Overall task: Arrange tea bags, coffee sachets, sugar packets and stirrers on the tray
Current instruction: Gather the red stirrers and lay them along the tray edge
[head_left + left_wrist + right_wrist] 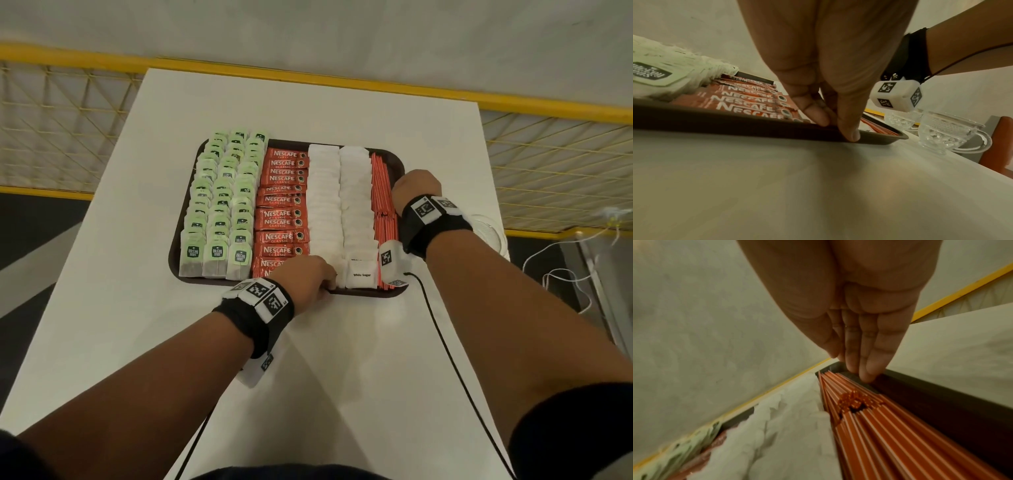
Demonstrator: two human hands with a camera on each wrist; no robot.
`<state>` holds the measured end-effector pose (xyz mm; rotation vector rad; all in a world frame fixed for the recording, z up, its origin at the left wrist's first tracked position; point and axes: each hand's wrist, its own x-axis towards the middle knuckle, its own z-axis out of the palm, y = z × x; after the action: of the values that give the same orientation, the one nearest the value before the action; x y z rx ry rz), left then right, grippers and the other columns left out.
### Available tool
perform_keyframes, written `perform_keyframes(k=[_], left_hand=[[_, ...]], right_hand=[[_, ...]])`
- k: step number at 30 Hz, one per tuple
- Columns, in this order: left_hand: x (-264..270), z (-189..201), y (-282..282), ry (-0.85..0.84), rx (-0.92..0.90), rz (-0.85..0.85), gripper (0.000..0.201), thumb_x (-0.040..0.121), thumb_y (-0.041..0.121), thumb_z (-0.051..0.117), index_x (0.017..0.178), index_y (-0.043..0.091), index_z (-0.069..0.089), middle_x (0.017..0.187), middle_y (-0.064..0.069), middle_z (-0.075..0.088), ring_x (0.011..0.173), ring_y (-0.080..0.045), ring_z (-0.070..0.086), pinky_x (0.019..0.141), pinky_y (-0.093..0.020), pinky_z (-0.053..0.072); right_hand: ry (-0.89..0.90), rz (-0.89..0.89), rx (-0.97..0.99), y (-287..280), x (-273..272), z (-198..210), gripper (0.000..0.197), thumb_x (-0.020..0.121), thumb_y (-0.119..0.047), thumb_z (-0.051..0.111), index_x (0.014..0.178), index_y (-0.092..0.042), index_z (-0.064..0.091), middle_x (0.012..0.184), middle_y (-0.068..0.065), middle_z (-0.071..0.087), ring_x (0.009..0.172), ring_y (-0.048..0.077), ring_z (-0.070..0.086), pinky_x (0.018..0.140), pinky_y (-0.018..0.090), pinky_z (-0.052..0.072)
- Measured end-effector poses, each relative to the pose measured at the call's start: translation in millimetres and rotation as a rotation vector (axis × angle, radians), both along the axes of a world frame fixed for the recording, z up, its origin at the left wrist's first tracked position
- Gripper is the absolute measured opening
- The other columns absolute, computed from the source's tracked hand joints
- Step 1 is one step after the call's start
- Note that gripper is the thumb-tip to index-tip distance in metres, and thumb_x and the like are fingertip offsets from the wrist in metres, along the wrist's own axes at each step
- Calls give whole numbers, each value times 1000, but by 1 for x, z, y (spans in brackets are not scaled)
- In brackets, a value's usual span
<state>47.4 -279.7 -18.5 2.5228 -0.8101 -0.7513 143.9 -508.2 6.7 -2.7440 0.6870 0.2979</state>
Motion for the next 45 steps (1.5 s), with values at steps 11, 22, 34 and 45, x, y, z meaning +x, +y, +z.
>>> perform_keyframes(k=[11,22,34,45], left_hand=[[19,18,105,-242,-145,582,24,93,29,63,111,15,62,107,-5,57,93,-21,57,85,-35,48],[16,-29,204,62,62,988,35,98,11,49,132,6,50,126,-21,60,115,-40,57,99,-43,46],[7,-34,280,63,-197,1261,50,84,9,69,131,7,51,109,-16,69,98,-37,67,92,-49,54],[9,-20,314,-24,-146,1250,46,81,15,75,124,7,61,119,-14,66,110,-36,61,99,-45,49]], right_hand=[[65,-80,20,13,-98,-23,29,96,-20,50,119,-2,53,122,21,56,109,36,57,91,41,47],[212,-95,-55,33,-116,-20,21,94,-9,56,112,2,57,118,22,62,108,35,60,87,36,48],[120,34,59,104,-98,-24,26,95,-8,53,118,2,58,121,21,61,111,36,58,93,37,45],[127,76,95,148,-75,-26,32,95,-11,54,123,4,55,127,22,58,116,35,56,97,35,42]])
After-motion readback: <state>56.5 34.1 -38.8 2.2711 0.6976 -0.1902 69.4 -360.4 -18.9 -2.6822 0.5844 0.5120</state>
